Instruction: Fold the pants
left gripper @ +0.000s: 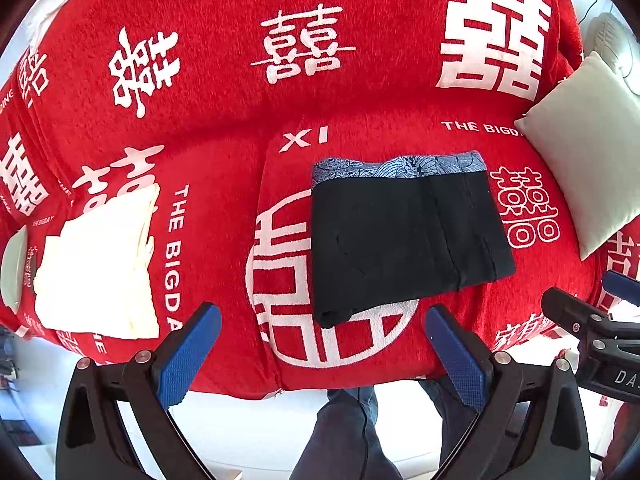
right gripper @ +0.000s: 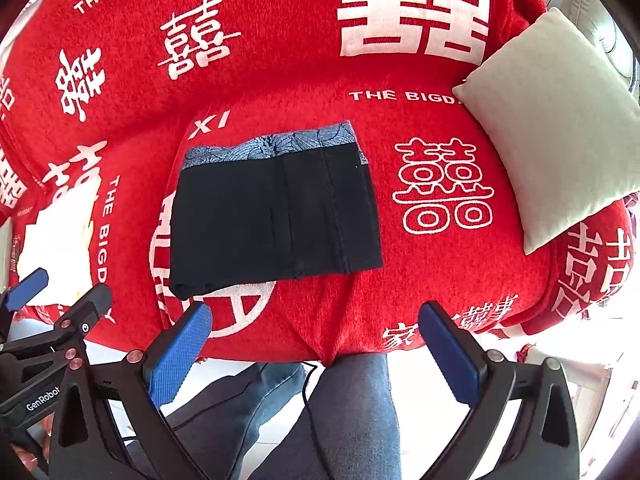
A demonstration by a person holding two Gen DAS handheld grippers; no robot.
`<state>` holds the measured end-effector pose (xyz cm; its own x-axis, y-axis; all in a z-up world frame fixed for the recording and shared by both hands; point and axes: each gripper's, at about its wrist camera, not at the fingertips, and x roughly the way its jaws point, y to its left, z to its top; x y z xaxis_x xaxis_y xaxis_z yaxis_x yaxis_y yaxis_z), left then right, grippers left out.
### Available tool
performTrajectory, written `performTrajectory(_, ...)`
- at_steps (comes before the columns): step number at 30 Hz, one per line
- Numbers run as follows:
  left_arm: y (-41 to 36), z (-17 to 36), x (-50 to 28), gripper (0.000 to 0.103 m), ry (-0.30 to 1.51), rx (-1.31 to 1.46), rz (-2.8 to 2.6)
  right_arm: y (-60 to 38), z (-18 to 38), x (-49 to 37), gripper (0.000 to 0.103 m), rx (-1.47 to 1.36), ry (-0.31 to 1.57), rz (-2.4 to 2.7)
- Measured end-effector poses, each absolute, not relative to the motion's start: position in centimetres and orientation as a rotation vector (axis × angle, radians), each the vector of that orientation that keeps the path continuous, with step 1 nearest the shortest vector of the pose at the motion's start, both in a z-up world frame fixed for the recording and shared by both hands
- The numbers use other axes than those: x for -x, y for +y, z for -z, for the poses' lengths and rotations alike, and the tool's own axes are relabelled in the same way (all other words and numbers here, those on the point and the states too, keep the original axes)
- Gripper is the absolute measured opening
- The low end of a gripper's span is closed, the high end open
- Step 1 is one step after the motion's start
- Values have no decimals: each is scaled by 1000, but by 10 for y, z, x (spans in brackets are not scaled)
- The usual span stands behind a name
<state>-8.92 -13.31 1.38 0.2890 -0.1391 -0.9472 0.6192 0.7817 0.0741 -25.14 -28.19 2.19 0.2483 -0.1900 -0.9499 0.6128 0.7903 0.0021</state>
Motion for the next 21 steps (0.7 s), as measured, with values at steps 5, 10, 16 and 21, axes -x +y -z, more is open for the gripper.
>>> performTrajectory(5, -133, -15, 89, 102, 1179, -478, 545, -280, -24, 251, 103, -410, 1200, 576)
performTrajectory(10, -133, -15, 89, 102, 1181, -478, 553, -279, -25, 251, 103, -405, 1196, 584)
performTrajectory(16, -133, -14, 89, 102, 1182, -489, 556, -274, -26, 247, 103, -361, 1202, 591)
performTrajectory(21, -134, -15, 88, 102, 1175, -500, 559, -270, -29, 243, 103, -324, 1197, 589)
